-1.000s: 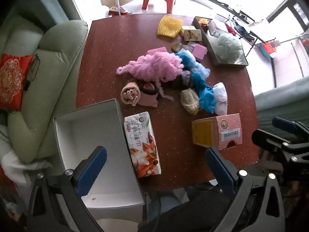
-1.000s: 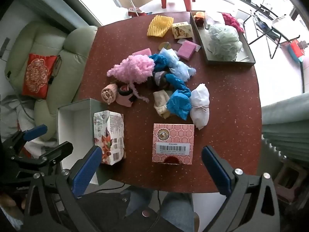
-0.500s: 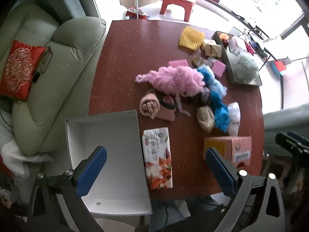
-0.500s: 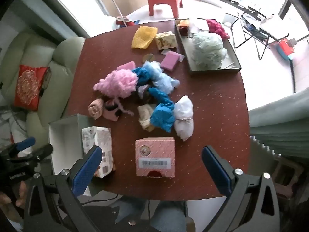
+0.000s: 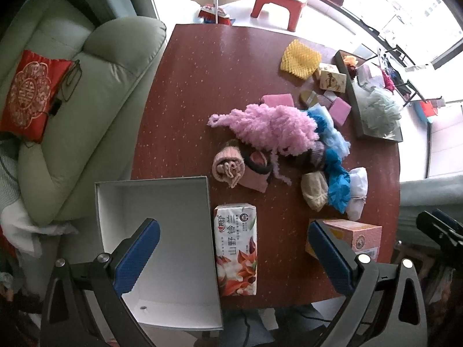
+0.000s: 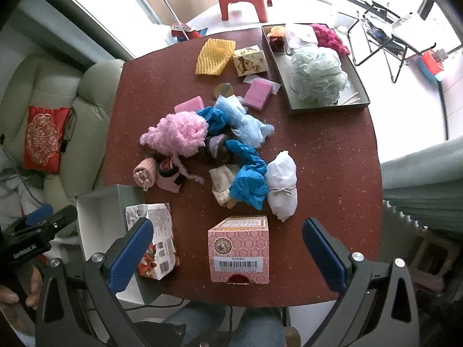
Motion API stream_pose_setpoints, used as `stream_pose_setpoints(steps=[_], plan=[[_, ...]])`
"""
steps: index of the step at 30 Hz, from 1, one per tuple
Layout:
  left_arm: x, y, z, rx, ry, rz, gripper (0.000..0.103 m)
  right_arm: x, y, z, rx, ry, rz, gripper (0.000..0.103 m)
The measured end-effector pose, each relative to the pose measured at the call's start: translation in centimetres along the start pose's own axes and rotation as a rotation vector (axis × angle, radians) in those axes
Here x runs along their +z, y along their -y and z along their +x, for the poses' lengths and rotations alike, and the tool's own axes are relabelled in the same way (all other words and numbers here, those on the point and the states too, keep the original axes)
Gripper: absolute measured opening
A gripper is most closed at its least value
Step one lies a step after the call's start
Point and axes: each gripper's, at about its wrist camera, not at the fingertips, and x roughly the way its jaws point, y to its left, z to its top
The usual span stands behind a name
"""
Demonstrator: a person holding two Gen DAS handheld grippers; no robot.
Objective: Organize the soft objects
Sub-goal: 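Move both tools toward the pile of soft items on the table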
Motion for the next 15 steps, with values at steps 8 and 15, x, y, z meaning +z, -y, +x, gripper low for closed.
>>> stream_pose_setpoints(steps=[8,15], plan=[[-0.3,-0.2,1.1,0.026,-0.01,-0.004,0.103,0.1,0.7,0.5,-0.013,-0.007,0.016,0.103],[-0.3,0.2,2.3,0.034,-0.029,0.01,0.103,-0.5,1.5,1.7,-0.02,-0.029,0.042,0.103]])
